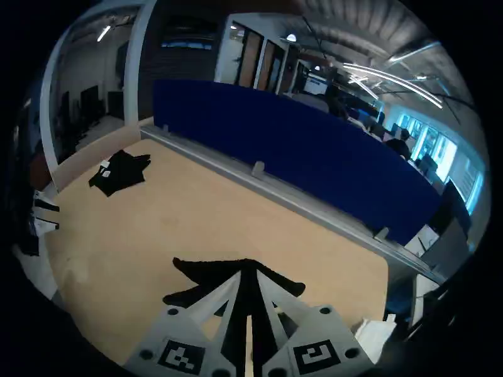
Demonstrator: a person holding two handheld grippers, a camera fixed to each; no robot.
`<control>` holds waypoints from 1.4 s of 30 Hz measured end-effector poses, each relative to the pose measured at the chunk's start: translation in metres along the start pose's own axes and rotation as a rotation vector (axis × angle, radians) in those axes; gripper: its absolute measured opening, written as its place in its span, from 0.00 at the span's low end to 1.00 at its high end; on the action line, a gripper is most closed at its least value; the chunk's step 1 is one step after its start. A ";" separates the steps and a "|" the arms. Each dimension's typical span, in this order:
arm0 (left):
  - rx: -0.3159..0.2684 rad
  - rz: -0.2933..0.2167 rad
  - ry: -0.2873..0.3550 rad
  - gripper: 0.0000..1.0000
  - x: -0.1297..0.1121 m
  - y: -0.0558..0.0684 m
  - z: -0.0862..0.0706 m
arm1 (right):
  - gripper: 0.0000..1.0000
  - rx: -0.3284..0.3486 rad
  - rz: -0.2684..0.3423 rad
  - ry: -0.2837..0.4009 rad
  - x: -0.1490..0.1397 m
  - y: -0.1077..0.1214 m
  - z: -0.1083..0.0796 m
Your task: Fold towel
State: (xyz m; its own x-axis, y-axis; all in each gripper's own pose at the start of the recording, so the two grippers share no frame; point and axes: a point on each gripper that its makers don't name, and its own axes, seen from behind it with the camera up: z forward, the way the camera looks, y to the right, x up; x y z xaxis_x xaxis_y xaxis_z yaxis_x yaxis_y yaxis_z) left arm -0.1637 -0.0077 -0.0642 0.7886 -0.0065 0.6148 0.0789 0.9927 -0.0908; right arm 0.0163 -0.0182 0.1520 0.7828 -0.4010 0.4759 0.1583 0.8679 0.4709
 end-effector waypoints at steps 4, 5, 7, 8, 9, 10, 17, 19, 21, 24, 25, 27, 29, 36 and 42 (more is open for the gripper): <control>0.019 0.001 -0.006 0.90 0.001 0.003 0.003 | 0.02 -0.019 0.009 -0.025 -0.010 0.036 0.008; 0.025 0.002 -0.007 0.90 0.001 0.003 0.004 | 0.02 -0.024 0.010 -0.033 -0.013 0.045 0.011; 0.034 0.002 -0.009 0.90 0.002 0.004 0.006 | 0.02 -0.033 0.012 -0.045 -0.018 0.060 0.015; 0.039 0.001 -0.010 0.90 0.002 0.004 0.007 | 0.02 -0.038 0.015 -0.051 -0.021 0.068 0.018; 0.043 0.000 -0.010 0.90 0.003 0.004 0.008 | 0.02 -0.042 0.017 -0.056 -0.023 0.075 0.020; 0.047 -0.001 -0.011 0.90 0.004 0.004 0.009 | 0.02 -0.045 0.021 -0.060 -0.025 0.080 0.022; 0.066 -0.004 -0.013 0.90 0.009 0.006 0.015 | 0.02 -0.060 0.058 -0.087 -0.038 0.112 0.037; 0.069 -0.003 -0.013 0.90 0.010 0.006 0.015 | 0.02 -0.062 0.065 -0.095 -0.043 0.116 0.038; 0.073 -0.002 -0.013 0.90 0.011 0.006 0.015 | 0.02 -0.065 0.070 -0.104 -0.049 0.120 0.038; 0.075 -0.003 -0.014 0.90 0.012 0.008 0.015 | 0.02 -0.067 0.076 -0.118 -0.060 0.122 0.035; 0.075 -0.004 -0.014 0.90 0.012 0.008 0.014 | 0.02 -0.067 0.076 -0.121 -0.063 0.122 0.032; 0.075 -0.006 -0.014 0.90 0.012 0.009 0.014 | 0.02 -0.065 0.077 -0.128 -0.072 0.122 0.026; 0.074 -0.007 -0.015 0.90 0.011 0.010 0.014 | 0.02 -0.067 0.079 -0.142 -0.086 0.122 0.020; 0.071 0.001 -0.020 0.90 0.008 0.014 0.012 | 0.02 -0.091 0.133 -0.203 -0.149 0.128 -0.003; 0.067 0.014 -0.028 0.90 0.007 0.020 0.013 | 0.02 -0.117 0.204 -0.254 -0.207 0.125 -0.017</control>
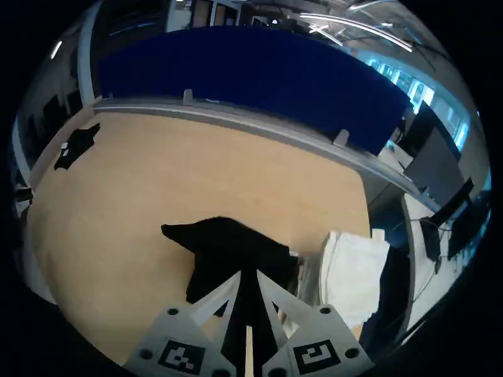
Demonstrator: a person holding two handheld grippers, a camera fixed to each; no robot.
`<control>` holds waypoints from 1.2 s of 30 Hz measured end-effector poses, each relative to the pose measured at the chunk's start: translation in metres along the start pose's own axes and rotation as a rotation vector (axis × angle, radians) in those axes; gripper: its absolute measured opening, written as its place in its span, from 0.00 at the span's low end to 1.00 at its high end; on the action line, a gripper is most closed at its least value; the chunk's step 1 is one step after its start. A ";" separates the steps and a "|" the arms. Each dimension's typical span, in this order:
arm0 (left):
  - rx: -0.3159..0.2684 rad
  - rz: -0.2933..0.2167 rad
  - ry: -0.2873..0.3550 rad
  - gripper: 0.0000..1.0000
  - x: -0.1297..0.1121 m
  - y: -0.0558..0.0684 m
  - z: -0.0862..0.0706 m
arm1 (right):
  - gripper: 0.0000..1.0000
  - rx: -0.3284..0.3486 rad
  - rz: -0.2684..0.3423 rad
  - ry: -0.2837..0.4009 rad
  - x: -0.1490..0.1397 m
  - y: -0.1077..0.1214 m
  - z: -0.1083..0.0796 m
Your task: Fold towel
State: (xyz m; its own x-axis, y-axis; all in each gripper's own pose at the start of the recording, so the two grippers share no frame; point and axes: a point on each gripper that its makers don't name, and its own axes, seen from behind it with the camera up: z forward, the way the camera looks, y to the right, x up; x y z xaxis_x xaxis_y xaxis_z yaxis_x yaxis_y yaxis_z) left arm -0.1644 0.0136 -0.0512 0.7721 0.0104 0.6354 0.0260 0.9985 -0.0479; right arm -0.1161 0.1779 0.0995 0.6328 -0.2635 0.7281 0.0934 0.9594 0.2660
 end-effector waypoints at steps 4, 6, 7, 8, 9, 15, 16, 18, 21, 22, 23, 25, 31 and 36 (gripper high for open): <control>-0.002 0.006 -0.002 0.90 0.002 0.004 0.001 | 0.02 -0.024 0.028 -0.033 -0.033 0.003 0.002; -0.003 0.007 -0.002 0.90 0.003 0.005 0.002 | 0.02 -0.037 0.039 -0.051 -0.048 0.004 0.003; -0.004 0.008 -0.002 0.90 0.003 0.006 0.002 | 0.02 -0.041 0.042 -0.061 -0.054 0.004 0.004; -0.004 0.009 -0.003 0.90 0.003 0.007 0.002 | 0.02 -0.045 0.044 -0.073 -0.061 0.004 0.006; -0.004 0.010 -0.003 0.90 0.004 0.008 0.002 | 0.02 -0.049 0.045 -0.083 -0.068 0.004 0.007; -0.002 0.019 -0.003 0.90 0.006 0.010 -0.001 | 0.02 -0.082 0.042 -0.115 -0.091 0.005 0.014; -0.001 0.019 -0.004 0.90 0.006 0.010 -0.002 | 0.02 -0.086 0.045 -0.116 -0.092 0.006 0.014; -0.001 0.019 -0.004 0.90 0.006 0.010 -0.002 | 0.02 -0.094 0.055 -0.116 -0.094 0.008 0.015; 0.001 0.020 -0.004 0.90 0.006 0.009 -0.002 | 0.02 -0.123 0.063 -0.111 -0.092 0.018 0.015; 0.001 0.020 -0.004 0.90 0.006 0.009 -0.002 | 0.02 -0.129 0.065 -0.101 -0.089 0.020 0.014; 0.002 0.021 -0.004 0.90 0.006 0.009 -0.002 | 0.02 -0.134 0.068 -0.089 -0.086 0.023 0.013; 0.003 0.022 -0.005 0.90 0.006 0.009 -0.002 | 0.02 -0.149 0.073 -0.066 -0.078 0.028 0.011; 0.004 0.022 -0.006 0.90 0.006 0.007 -0.001 | 0.02 -0.178 0.080 -0.027 -0.066 0.039 0.006; 0.003 0.023 -0.006 0.90 0.008 0.007 -0.001 | 0.02 -0.177 0.090 -0.055 -0.081 0.038 0.004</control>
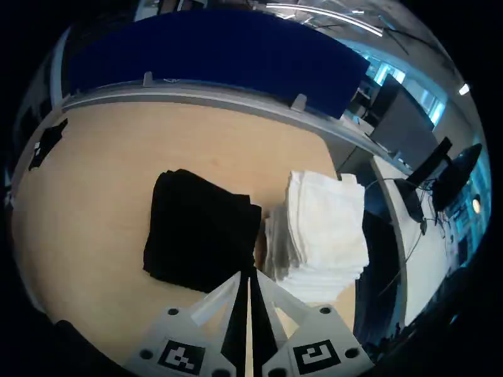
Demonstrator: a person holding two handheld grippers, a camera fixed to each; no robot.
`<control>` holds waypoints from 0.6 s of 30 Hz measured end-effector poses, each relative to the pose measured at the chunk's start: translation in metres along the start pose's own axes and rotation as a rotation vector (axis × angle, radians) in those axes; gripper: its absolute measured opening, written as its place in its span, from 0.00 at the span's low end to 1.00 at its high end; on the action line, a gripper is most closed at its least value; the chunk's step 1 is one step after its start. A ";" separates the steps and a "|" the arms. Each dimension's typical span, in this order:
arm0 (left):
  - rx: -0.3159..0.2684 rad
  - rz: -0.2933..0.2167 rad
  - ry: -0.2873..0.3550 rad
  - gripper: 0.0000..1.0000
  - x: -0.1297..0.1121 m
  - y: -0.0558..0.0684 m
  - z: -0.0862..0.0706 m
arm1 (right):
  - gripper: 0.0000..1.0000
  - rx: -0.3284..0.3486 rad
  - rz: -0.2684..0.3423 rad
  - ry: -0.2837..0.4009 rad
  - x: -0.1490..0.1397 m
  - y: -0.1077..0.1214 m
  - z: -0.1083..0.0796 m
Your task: Fold towel
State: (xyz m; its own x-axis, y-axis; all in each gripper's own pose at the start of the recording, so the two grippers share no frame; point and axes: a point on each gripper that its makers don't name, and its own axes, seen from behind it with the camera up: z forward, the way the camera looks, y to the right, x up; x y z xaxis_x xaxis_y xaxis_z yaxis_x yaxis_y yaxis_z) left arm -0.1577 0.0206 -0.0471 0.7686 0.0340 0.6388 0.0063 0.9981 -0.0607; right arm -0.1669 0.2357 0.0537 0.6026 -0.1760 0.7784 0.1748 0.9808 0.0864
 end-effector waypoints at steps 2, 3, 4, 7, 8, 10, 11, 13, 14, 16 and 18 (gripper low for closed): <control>-0.001 0.002 -0.003 0.90 0.000 0.000 0.000 | 0.02 0.005 0.003 -0.033 -0.013 -0.003 0.004; -0.001 0.003 -0.004 0.90 0.000 0.001 0.001 | 0.02 0.008 0.005 -0.052 -0.020 -0.005 0.006; -0.002 0.006 -0.005 0.90 0.000 0.001 0.001 | 0.02 0.012 0.006 -0.067 -0.026 -0.008 0.008; -0.005 0.014 -0.008 0.90 0.000 0.004 0.001 | 0.02 0.022 0.010 -0.105 -0.043 -0.018 0.017; -0.005 0.017 -0.010 0.90 0.001 0.004 0.001 | 0.02 0.021 0.011 -0.110 -0.046 -0.020 0.020; -0.007 0.023 -0.012 0.90 0.001 0.006 0.002 | 0.02 0.010 0.017 -0.118 -0.050 -0.022 0.025; -0.008 0.026 -0.012 0.90 0.002 0.006 0.003 | 0.02 0.000 0.022 -0.120 -0.051 -0.022 0.027; -0.009 0.030 -0.013 0.90 0.002 0.008 0.004 | 0.02 -0.018 0.034 -0.123 -0.053 -0.021 0.031; -0.009 0.031 -0.013 0.90 0.003 0.008 0.004 | 0.02 -0.022 0.041 -0.124 -0.053 -0.020 0.032; -0.010 0.032 -0.014 0.90 0.004 0.009 0.005 | 0.03 -0.025 0.053 -0.123 -0.053 -0.021 0.034; -0.012 0.031 -0.014 0.90 0.004 0.010 0.006 | 0.04 -0.019 0.061 -0.120 -0.052 -0.023 0.034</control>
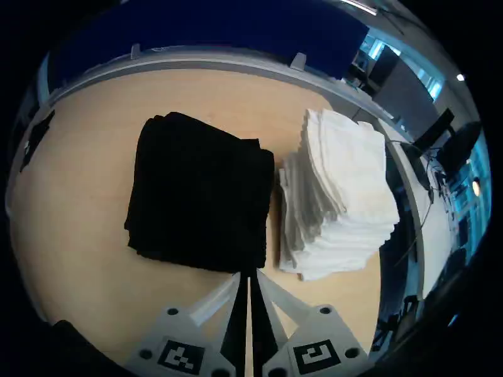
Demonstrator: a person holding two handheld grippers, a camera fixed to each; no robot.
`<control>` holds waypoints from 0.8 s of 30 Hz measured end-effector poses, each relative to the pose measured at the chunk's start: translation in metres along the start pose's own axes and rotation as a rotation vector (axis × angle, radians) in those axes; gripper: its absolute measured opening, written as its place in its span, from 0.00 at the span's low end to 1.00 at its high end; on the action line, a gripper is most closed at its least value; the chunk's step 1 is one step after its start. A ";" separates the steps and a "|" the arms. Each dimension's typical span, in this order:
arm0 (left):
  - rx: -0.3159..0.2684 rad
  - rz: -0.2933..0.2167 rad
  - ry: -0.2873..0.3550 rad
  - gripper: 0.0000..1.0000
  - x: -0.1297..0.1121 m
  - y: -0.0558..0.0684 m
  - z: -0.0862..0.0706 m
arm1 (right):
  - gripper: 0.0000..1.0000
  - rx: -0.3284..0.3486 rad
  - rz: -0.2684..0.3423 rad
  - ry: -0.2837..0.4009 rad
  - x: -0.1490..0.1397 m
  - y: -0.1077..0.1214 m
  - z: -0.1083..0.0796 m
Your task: Fold towel
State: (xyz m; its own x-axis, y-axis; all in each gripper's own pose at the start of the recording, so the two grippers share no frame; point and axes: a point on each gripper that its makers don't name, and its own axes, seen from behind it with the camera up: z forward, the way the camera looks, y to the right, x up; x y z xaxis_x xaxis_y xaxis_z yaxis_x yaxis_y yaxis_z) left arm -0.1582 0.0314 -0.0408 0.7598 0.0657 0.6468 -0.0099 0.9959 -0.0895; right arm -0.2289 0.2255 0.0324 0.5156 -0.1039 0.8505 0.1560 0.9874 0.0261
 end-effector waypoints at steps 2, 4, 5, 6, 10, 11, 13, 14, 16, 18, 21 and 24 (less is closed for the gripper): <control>-0.002 -0.002 0.000 0.90 0.000 0.000 0.001 | 0.04 0.002 0.001 0.005 -0.001 -0.001 -0.001; -0.003 -0.002 0.000 0.90 0.001 0.001 0.001 | 0.06 0.004 0.004 0.009 -0.002 -0.002 -0.002; -0.002 -0.001 -0.001 0.90 0.001 0.001 0.002 | 0.06 0.005 0.006 0.011 -0.003 -0.003 -0.003; -0.002 -0.001 -0.001 0.90 0.001 0.001 0.002 | 0.06 0.006 0.008 0.013 -0.004 -0.003 -0.003; -0.004 0.002 0.000 0.90 0.003 0.001 0.001 | 0.11 0.006 0.020 0.020 -0.006 -0.003 -0.006; -0.004 0.003 0.001 0.90 0.003 0.001 0.001 | 0.14 0.006 0.022 0.023 -0.007 -0.003 -0.007; -0.004 0.003 0.001 0.90 0.003 0.002 0.001 | 0.25 0.005 0.025 0.031 -0.008 -0.004 -0.008; -0.004 0.002 0.001 0.90 0.003 0.002 0.001 | 0.34 0.003 0.026 0.035 -0.008 -0.005 -0.008; -0.004 0.002 0.002 0.90 0.003 0.002 0.001 | 0.54 0.006 0.027 0.047 -0.009 -0.008 -0.010; -0.004 0.002 0.002 0.90 0.003 0.002 0.002 | 0.60 0.017 0.025 0.064 -0.009 -0.015 -0.011; -0.005 0.000 0.001 0.90 0.003 0.004 0.002 | 0.65 0.035 0.022 0.094 -0.007 -0.025 -0.014; -0.007 0.000 0.002 0.90 0.003 0.005 0.001 | 0.68 0.047 0.021 0.105 -0.005 -0.034 -0.015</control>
State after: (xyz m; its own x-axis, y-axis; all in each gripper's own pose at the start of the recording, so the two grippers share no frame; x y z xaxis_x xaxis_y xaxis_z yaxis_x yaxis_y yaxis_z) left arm -0.1565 0.0369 -0.0383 0.7609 0.0652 0.6455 -0.0049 0.9955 -0.0948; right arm -0.2243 0.1907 0.0198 0.6045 -0.0932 0.7912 0.1061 0.9937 0.0360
